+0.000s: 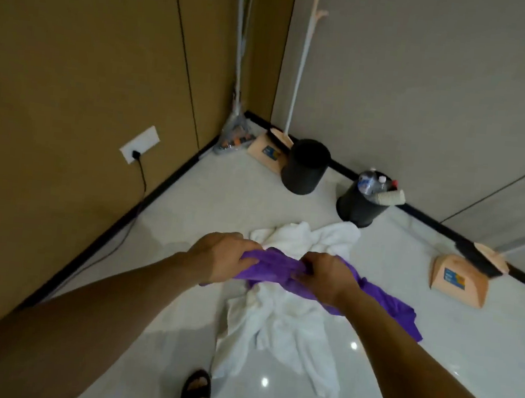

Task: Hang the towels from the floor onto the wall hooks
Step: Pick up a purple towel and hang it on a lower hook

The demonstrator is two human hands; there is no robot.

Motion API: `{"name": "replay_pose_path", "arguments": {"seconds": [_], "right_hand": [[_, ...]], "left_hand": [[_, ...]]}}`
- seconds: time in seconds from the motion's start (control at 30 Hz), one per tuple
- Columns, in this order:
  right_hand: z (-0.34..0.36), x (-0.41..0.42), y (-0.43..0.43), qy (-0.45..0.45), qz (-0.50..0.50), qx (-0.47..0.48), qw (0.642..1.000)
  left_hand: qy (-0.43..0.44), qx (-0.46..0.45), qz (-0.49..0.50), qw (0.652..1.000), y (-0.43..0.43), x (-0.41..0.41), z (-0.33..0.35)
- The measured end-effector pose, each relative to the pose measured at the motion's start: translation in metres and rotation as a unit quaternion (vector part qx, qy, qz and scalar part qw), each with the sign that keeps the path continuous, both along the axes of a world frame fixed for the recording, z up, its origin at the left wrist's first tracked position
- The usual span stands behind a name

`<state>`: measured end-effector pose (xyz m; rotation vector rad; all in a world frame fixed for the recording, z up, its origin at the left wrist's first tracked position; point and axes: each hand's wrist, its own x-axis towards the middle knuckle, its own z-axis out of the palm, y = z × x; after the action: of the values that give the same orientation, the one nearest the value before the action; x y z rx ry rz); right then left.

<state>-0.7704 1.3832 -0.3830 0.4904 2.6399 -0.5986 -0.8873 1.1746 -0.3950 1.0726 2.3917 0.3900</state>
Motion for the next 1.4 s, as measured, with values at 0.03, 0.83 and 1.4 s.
{"name": "replay_pose_path", "arguments": {"seconds": [0.03, 0.83, 1.4], "right_hand": [[0.025, -0.012, -0.004, 0.035, -0.003, 0.005, 0.999], [0.311, -0.06, -0.146, 0.473, 0.167, 0.028, 0.865], [0.35, -0.057, -0.246, 0.286, 0.203, 0.079, 0.933]], "left_hand": [[0.017, -0.005, 0.021, 1.0, -0.012, -0.008, 0.025], [-0.083, 0.149, 0.379, 0.909, -0.249, 0.102, 0.335], [-0.027, 0.482, 0.432, 0.762, -0.368, 0.126, 0.383]]}}
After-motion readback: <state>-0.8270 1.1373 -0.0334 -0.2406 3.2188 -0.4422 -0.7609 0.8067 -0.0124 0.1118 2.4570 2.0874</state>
